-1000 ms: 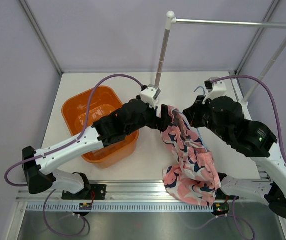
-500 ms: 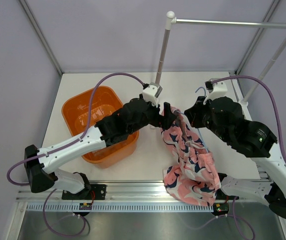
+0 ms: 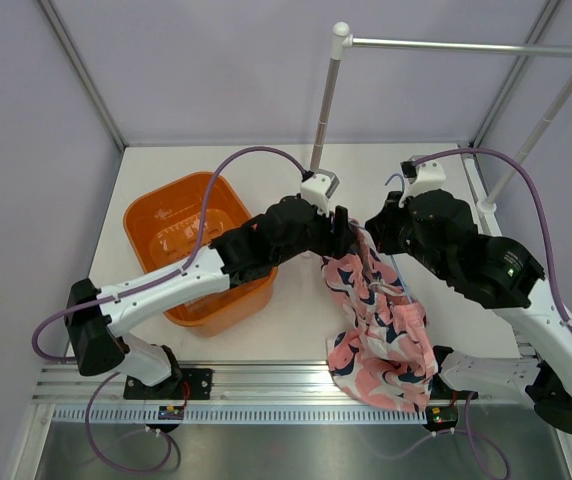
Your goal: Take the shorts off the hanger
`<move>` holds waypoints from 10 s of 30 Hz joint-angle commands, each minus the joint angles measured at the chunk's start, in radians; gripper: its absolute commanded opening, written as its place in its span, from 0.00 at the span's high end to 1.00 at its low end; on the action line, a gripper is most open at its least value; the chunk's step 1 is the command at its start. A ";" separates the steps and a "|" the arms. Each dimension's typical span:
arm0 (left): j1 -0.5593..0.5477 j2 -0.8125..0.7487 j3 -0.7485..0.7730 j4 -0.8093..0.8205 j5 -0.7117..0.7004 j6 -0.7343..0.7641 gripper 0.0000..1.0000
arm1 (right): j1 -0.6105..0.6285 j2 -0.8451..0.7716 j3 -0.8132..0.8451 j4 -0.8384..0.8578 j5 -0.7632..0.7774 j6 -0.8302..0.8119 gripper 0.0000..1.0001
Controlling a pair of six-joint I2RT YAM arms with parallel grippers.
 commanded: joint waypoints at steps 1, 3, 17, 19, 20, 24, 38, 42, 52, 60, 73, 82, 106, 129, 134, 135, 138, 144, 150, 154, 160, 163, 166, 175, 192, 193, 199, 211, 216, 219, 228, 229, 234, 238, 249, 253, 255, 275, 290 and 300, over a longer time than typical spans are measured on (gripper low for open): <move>-0.004 0.011 0.068 0.042 -0.011 -0.004 0.39 | 0.012 -0.009 0.048 0.011 0.035 0.000 1.00; -0.004 0.013 0.068 0.037 -0.028 -0.004 0.58 | 0.012 -0.010 0.054 0.004 0.034 0.000 1.00; 0.034 0.166 0.254 -0.119 -0.223 -0.001 1.00 | 0.012 -0.071 0.133 -0.081 -0.026 0.000 1.00; 0.061 0.191 0.280 -0.136 -0.220 -0.006 1.00 | 0.012 -0.081 0.140 -0.099 -0.029 0.000 1.00; 0.067 0.211 0.289 -0.147 -0.219 -0.004 1.00 | 0.012 -0.091 0.147 -0.108 -0.023 0.001 1.00; 0.079 0.240 0.312 -0.151 -0.188 0.017 1.00 | 0.012 -0.119 0.150 -0.127 0.009 -0.003 1.00; 0.073 0.222 0.205 -0.102 0.011 0.060 1.00 | 0.012 -0.127 0.145 -0.068 0.043 -0.029 1.00; 0.033 0.168 0.168 -0.090 0.031 0.082 1.00 | 0.012 -0.116 0.142 -0.036 0.101 -0.044 1.00; -0.243 -0.008 0.137 -0.093 0.083 0.206 1.00 | 0.012 -0.020 0.085 0.145 0.327 -0.146 1.00; -0.392 -0.050 0.180 -0.206 0.087 0.313 1.00 | -0.062 0.112 0.149 0.237 0.355 -0.201 1.00; -0.285 -0.036 0.548 -0.397 -0.330 0.393 1.00 | -0.231 0.189 0.378 0.062 0.209 -0.177 1.00; -0.076 -0.005 1.009 -0.105 -0.493 0.724 1.00 | -0.231 0.064 0.277 -0.009 0.155 -0.153 1.00; 0.050 -0.384 0.343 0.272 -0.640 0.771 1.00 | -0.229 -0.029 0.171 -0.033 0.057 -0.137 1.00; 0.504 -0.535 0.264 -0.217 -0.444 0.226 1.00 | -0.229 -0.006 0.225 -0.116 -0.035 -0.133 1.00; 0.505 -0.568 0.173 -0.195 -0.469 0.215 1.00 | -0.229 0.022 0.251 -0.121 -0.055 -0.144 1.00; 0.505 -0.576 0.153 -0.185 -0.473 0.214 1.00 | -0.229 0.022 0.255 -0.122 -0.058 -0.144 1.00; 0.505 -0.598 0.108 -0.173 -0.460 0.208 1.00 | -0.231 0.040 0.260 -0.121 -0.067 -0.155 1.00; 0.505 -0.544 0.061 -0.222 -0.424 0.172 0.82 | -0.229 0.060 0.242 -0.093 -0.071 -0.161 1.00; 0.515 -0.452 -0.027 -0.321 -0.320 0.067 0.08 | -0.229 0.074 0.249 -0.061 -0.072 -0.196 1.00; 0.518 -0.438 -0.056 -0.355 -0.208 0.045 0.01 | -0.229 0.076 0.242 -0.035 -0.069 -0.233 1.00; 0.518 -0.538 -0.058 -0.429 -0.150 0.082 0.01 | -0.231 0.080 0.222 0.034 -0.094 -0.319 1.00; 0.518 -0.588 -0.067 -0.464 -0.200 0.097 0.01 | -0.235 0.097 0.232 0.060 -0.109 -0.342 1.00; 0.519 -0.611 -0.087 -0.504 -0.257 0.086 0.01 | -0.237 0.122 0.249 0.070 -0.126 -0.344 1.00; 0.519 -0.768 -0.266 -0.484 -0.007 0.053 0.01 | -0.315 0.154 0.259 0.157 -0.257 -0.405 1.00; 0.518 -1.093 -0.475 -0.500 0.243 0.099 0.01 | -0.590 0.333 0.315 0.447 -0.611 -0.457 1.00; 0.518 -1.098 -0.478 -0.495 0.242 0.099 0.01 | -0.593 0.355 0.350 0.442 -0.582 -0.456 1.00; 0.516 -1.121 -0.516 -0.463 0.252 0.088 0.01 | -0.633 0.453 0.409 0.511 -0.535 -0.471 1.00; 0.496 -1.131 -0.527 -0.452 0.258 0.088 0.01 | -0.643 0.534 0.452 0.626 -0.457 -0.436 1.00; 0.482 -1.127 -0.529 -0.454 0.251 0.085 0.01 | -0.657 0.602 0.539 0.585 -0.439 -0.437 1.00; 0.467 -1.128 -0.527 -0.455 0.240 0.082 0.01 | -0.669 0.651 0.619 0.565 -0.448 -0.425 1.00; 0.450 -1.127 -0.527 -0.458 0.229 0.079 0.01 | -0.689 0.812 0.823 0.490 -0.483 -0.365 1.00; 0.449 -1.127 -0.527 -0.458 0.228 0.079 0.01 | -0.689 0.839 0.841 0.467 -0.485 -0.358 1.00; 0.440 -1.130 -0.527 -0.460 0.223 0.079 0.01 | -0.689 0.869 0.851 0.445 -0.477 -0.342 1.00; 0.436 -1.130 -0.527 -0.460 0.222 0.077 0.01 | -0.689 0.852 0.786 0.459 -0.459 -0.331 1.00; 0.430 -1.128 -0.529 -0.460 0.220 0.079 0.01 | -0.689 0.800 0.642 0.491 -0.436 -0.330 1.00; 0.429 -1.125 -0.529 -0.458 0.220 0.077 0.01 | -0.689 0.765 0.621 0.505 -0.414 -0.324 0.90; 0.429 -1.124 -0.529 -0.461 0.220 0.077 0.01 | -0.689 0.746 0.621 0.508 -0.413 -0.321 0.78; 0.427 -1.127 -0.530 -0.463 0.208 0.076 0.01 | -0.689 0.417 0.434 0.390 -0.198 -0.155 0.25; 0.427 -1.084 -0.507 -0.467 0.200 0.115 0.01 | -0.673 -0.195 -0.192 0.275 -0.699 -0.052 0.01; 0.427 -1.047 -0.507 -0.449 0.070 0.168 0.01 | -0.616 -0.470 -0.485 0.365 -0.776 0.014 0.00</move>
